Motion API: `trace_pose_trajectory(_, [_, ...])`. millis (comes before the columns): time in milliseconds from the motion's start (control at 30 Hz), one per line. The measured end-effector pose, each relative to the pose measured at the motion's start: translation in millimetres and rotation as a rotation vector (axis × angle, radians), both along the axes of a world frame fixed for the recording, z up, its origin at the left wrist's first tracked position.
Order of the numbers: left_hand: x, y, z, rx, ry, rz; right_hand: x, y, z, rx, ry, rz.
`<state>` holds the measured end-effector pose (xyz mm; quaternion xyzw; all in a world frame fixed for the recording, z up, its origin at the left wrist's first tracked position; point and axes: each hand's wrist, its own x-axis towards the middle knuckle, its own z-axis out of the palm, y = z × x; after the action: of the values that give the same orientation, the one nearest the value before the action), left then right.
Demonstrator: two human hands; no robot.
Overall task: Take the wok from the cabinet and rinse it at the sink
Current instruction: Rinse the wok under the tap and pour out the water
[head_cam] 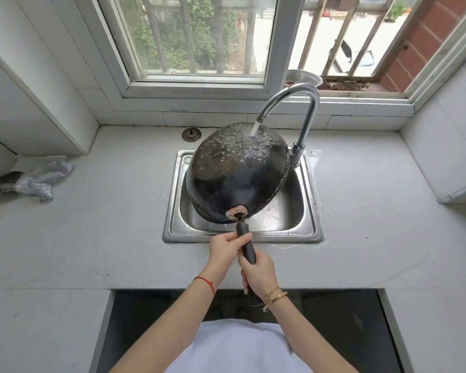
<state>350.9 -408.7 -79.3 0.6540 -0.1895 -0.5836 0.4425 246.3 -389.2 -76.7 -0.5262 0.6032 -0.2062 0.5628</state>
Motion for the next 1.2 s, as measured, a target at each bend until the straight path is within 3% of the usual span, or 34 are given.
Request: trace_pose_trajectory(1200, [-10.8, 19.3, 1.9, 0.032, 0.02, 0.015, -11.3, 16.3, 1.9, 0.02, 0.068, 0.027])
